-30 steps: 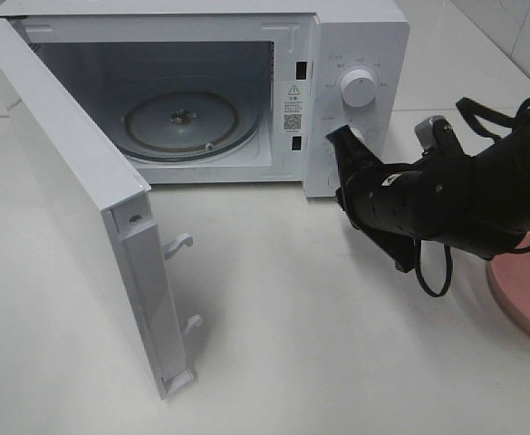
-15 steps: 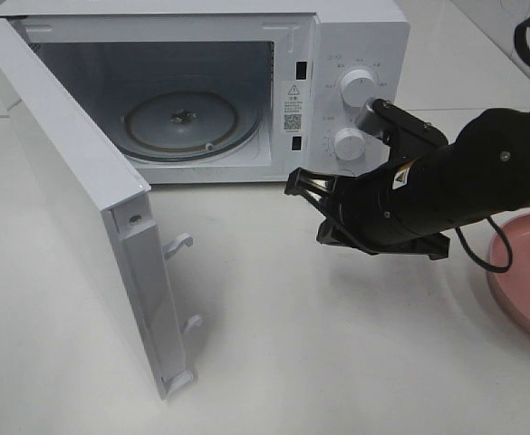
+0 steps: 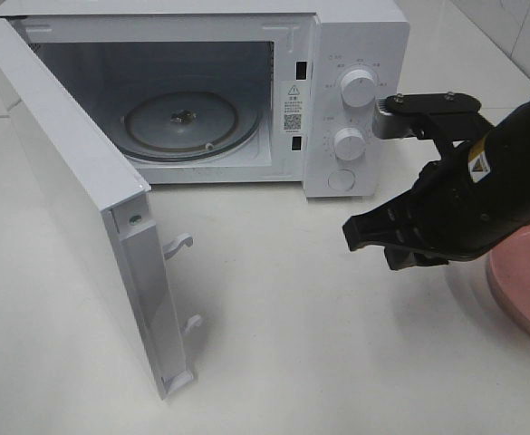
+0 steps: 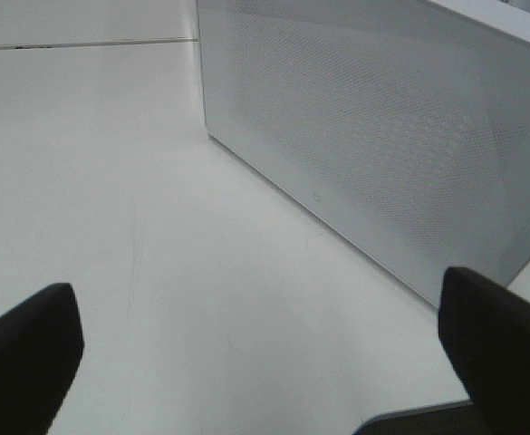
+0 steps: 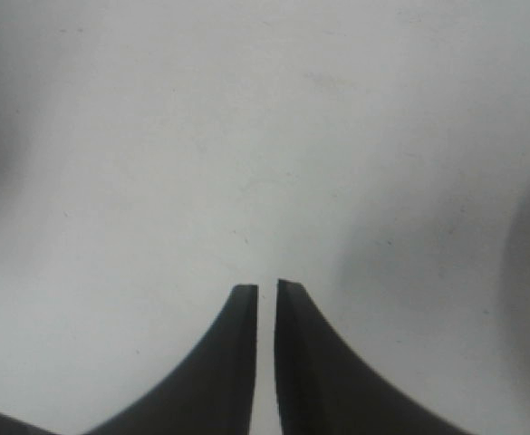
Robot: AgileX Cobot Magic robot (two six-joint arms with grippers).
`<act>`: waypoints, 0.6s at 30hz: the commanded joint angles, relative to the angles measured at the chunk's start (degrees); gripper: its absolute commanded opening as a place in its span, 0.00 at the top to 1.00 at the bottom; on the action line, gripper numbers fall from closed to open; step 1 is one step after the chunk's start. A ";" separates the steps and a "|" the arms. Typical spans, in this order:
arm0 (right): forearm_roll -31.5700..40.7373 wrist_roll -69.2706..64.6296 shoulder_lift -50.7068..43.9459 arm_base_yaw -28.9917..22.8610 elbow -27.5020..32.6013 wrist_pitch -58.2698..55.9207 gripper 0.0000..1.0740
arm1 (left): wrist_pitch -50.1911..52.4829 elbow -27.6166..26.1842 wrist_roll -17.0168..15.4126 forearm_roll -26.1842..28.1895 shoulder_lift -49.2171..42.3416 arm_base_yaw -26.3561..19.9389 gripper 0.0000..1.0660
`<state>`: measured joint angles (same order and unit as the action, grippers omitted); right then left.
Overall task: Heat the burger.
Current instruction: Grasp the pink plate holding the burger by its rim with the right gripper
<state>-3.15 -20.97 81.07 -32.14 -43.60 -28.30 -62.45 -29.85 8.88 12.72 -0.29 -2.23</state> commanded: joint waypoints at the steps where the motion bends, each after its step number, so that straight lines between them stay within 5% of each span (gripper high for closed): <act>1: -2.58 5.33 -4.18 0.46 -0.40 -6.65 0.69 | 0.86 0.17 -0.06 0.52 -0.97 -0.23 0.06; 2: -2.58 5.33 -4.18 0.46 -0.40 -6.65 0.69 | 0.86 0.17 -0.06 0.52 -0.97 -0.23 0.06; 3: -3.15 6.82 -5.90 1.60 -0.40 -8.42 0.49 | 0.86 0.17 -0.06 0.52 -0.97 -0.23 0.06; 5: -3.61 7.51 -6.65 2.12 -0.40 -9.05 0.41 | 0.86 0.17 -0.06 0.52 -0.97 -0.23 0.06; 6: -4.30 9.11 -7.73 3.84 -0.40 -10.31 0.22 | 0.86 0.17 -0.06 0.52 -0.97 -0.23 0.06; 9: -4.98 10.77 -8.59 5.90 -0.40 -12.20 0.04 | 0.86 0.17 -0.06 0.52 -0.97 -0.23 0.06; 18: -5.39 12.15 -8.59 12.03 -0.34 -15.81 0.11 | 0.86 0.17 -0.06 0.52 -0.97 -0.23 0.06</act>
<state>-7.85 -9.34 72.71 -21.83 -43.66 -42.91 -62.45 -29.85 8.88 12.72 -0.29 -2.23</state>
